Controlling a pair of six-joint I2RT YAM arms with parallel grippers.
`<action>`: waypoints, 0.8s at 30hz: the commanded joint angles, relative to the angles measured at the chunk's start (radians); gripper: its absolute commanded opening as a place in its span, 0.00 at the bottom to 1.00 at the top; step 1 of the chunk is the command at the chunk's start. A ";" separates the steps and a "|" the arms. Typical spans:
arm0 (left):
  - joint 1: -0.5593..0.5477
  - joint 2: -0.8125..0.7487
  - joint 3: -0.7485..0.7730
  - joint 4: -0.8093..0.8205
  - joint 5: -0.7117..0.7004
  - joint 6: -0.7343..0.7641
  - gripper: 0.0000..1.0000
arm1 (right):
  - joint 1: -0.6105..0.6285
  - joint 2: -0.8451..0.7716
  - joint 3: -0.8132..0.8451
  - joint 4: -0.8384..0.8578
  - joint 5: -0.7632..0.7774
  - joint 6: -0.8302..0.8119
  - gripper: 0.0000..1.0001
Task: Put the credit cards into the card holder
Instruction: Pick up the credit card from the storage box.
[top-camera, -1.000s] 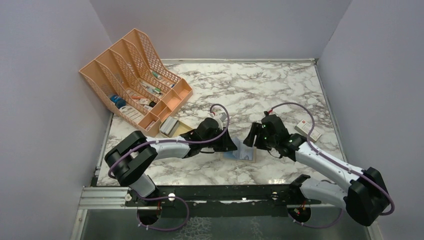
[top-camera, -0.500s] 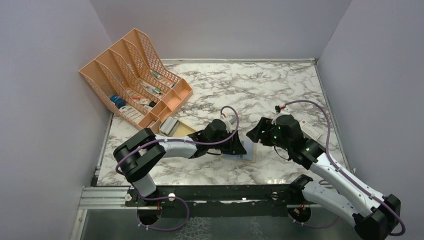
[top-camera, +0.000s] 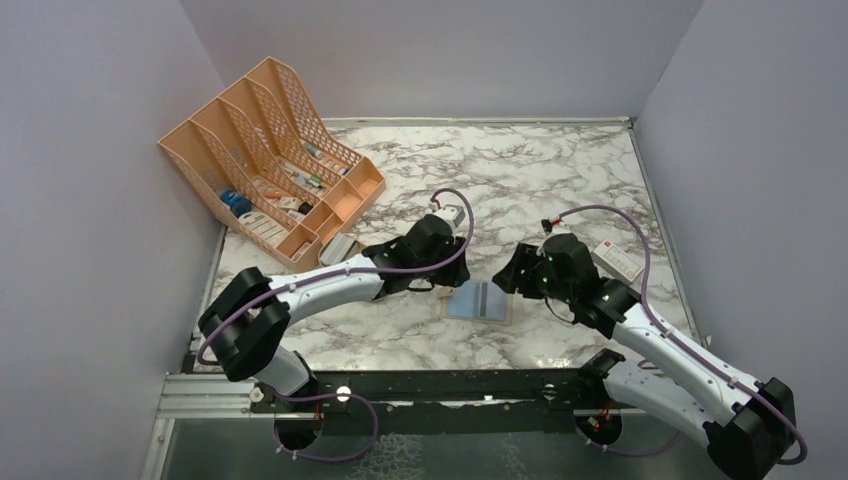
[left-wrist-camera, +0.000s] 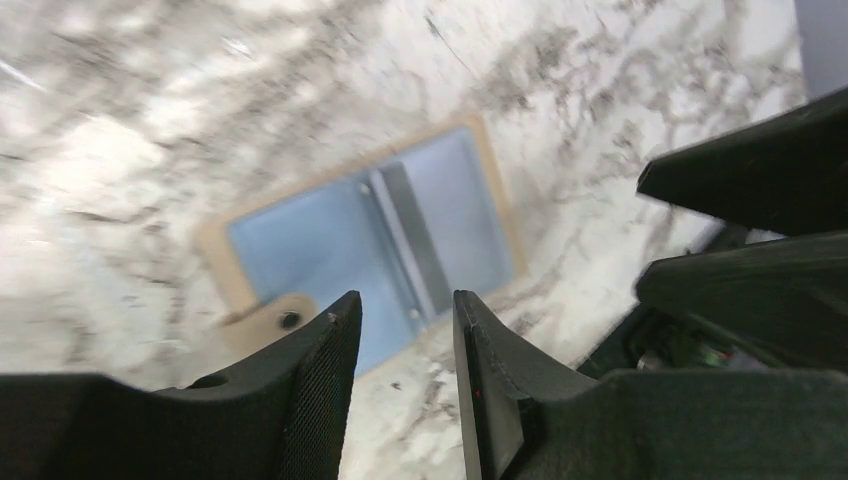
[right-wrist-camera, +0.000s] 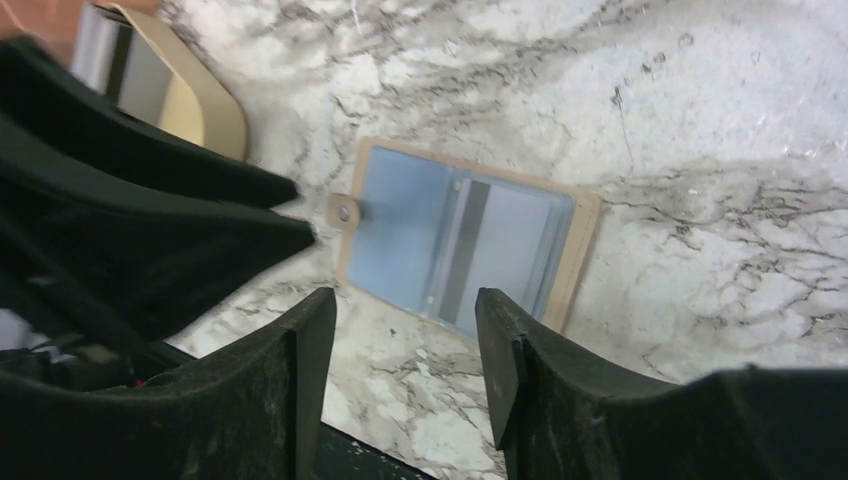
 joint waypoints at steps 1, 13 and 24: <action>0.047 -0.074 0.092 -0.315 -0.268 0.200 0.42 | -0.003 0.042 -0.029 0.037 -0.039 0.000 0.51; 0.280 -0.204 0.031 -0.465 -0.532 0.588 0.41 | -0.003 0.083 -0.033 0.113 -0.088 -0.047 0.49; 0.400 -0.084 0.064 -0.474 -0.594 0.708 0.45 | -0.003 0.061 -0.031 0.099 -0.099 -0.054 0.49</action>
